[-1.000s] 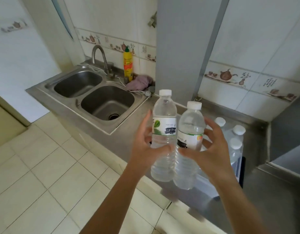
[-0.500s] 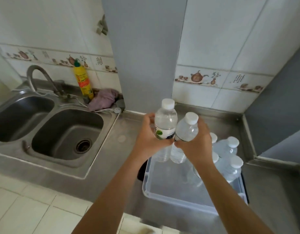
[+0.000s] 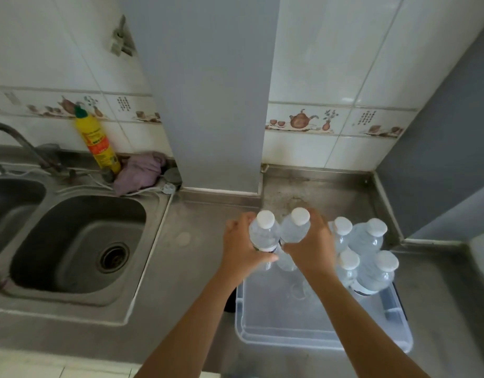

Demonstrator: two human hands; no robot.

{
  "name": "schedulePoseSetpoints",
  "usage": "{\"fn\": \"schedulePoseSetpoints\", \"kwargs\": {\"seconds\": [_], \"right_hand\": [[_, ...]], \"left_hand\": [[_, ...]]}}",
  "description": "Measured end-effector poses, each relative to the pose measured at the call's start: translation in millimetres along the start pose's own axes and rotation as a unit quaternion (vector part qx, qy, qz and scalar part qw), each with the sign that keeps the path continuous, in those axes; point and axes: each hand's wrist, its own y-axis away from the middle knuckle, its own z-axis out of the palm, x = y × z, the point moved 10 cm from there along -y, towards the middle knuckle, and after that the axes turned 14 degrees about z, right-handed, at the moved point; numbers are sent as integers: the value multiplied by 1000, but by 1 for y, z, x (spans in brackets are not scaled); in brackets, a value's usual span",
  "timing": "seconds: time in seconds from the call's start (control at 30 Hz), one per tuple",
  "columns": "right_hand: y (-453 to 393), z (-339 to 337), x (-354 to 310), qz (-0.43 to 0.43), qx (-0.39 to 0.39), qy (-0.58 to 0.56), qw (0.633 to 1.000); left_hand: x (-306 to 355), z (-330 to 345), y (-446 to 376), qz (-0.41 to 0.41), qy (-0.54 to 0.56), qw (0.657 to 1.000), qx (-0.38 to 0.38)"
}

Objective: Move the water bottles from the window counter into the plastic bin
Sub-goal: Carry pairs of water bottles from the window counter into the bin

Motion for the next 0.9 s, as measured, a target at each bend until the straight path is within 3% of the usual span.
{"fn": "schedulePoseSetpoints", "kwargs": {"seconds": [0.3, 0.67, 0.9], "right_hand": [[10, 6, 3, 22, -34, -27, 999], [38, -16, -2, 8, -4, -53, 999], [64, -56, -21, -64, 81, -27, 994]], "left_hand": [[1, -9, -3, 44, -102, 994, -6], [11, 4, 10, 28, -84, 992, -92], [54, -20, 20, 134, -107, 985, 7]]}}
